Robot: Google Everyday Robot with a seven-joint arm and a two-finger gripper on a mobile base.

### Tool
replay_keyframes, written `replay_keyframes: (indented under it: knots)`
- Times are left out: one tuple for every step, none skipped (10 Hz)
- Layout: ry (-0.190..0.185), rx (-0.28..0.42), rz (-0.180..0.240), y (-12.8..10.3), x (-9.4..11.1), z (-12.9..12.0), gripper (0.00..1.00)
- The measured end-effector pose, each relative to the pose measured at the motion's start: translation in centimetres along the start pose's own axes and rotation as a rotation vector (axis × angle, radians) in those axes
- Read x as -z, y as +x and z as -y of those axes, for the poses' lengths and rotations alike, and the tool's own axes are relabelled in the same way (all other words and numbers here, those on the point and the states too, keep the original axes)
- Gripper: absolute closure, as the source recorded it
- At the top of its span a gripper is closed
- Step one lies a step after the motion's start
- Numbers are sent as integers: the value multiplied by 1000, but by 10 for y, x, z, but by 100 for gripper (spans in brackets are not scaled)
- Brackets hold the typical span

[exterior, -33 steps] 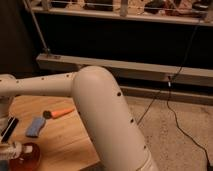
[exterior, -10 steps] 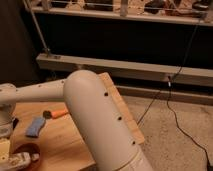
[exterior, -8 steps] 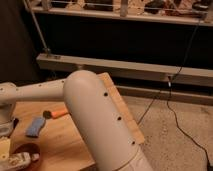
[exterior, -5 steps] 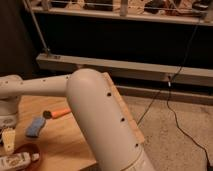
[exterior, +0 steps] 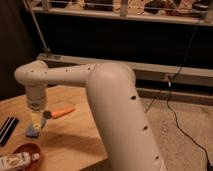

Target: Place the bottle in the ceramic bowl

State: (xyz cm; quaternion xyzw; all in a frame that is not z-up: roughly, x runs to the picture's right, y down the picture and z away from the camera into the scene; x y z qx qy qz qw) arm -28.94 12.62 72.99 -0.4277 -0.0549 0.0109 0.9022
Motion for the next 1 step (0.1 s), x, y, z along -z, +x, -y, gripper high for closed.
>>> replay_keyframes:
  knots:
    - [27,-47,-28,11,1,4,20]
